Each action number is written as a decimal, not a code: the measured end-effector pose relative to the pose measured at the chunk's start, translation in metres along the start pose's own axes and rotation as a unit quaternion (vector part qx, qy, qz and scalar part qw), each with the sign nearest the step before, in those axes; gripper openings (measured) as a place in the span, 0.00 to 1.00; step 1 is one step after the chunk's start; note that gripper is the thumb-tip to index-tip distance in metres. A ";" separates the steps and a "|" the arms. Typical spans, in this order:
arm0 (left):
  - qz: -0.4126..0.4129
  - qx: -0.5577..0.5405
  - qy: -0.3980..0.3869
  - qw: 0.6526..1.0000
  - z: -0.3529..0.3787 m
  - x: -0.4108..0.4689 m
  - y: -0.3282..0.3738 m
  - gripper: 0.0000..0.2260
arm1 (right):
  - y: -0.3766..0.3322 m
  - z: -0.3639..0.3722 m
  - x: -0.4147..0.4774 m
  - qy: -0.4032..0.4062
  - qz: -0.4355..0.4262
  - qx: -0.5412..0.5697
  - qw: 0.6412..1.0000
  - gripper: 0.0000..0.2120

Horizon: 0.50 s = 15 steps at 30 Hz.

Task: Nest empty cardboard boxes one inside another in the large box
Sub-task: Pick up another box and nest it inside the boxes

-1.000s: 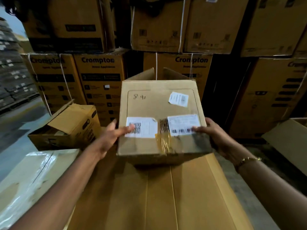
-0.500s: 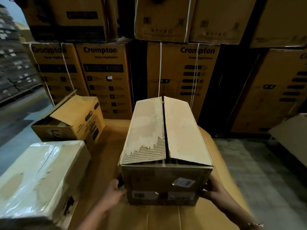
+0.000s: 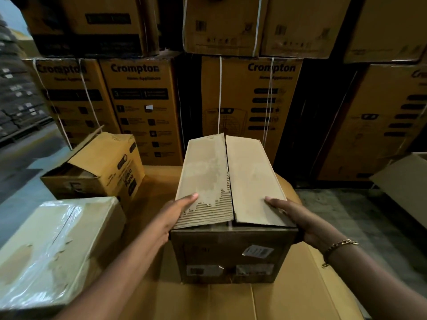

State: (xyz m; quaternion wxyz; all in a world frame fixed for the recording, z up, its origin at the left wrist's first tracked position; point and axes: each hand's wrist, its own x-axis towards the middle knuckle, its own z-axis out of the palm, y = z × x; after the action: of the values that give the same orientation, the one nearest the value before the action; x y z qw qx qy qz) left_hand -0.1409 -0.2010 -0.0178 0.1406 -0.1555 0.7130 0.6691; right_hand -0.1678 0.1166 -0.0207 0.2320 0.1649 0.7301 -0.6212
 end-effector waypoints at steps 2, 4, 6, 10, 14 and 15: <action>-0.005 -0.020 0.004 1.000 0.005 0.002 -0.004 0.29 | 0.006 0.002 0.000 -0.005 0.011 0.013 1.000 0.42; 0.010 -0.021 0.018 1.000 0.007 0.001 -0.008 0.34 | 0.010 0.000 0.000 0.011 -0.004 0.013 1.000 0.45; 0.026 -0.022 0.026 0.999 0.006 0.001 -0.010 0.36 | 0.007 0.003 -0.010 0.027 -0.029 0.013 0.999 0.36; 0.076 -0.012 0.015 0.997 0.006 -0.005 -0.007 0.41 | 0.013 0.002 -0.020 0.037 -0.073 0.011 0.997 0.33; 0.136 -0.018 0.014 0.990 0.018 0.001 -0.015 0.41 | 0.031 -0.004 -0.027 0.066 -0.160 0.078 0.982 0.36; 0.152 -0.022 0.010 0.988 0.023 0.001 -0.016 0.40 | 0.034 -0.005 -0.031 0.070 -0.183 0.096 0.976 0.33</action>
State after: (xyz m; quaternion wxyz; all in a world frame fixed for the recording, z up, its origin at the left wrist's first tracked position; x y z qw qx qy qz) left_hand -0.1358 -0.1786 -0.0345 0.0264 -0.0555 0.7145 0.6969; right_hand -0.1244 0.1294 -0.0316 0.0456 0.0934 0.6991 -0.7074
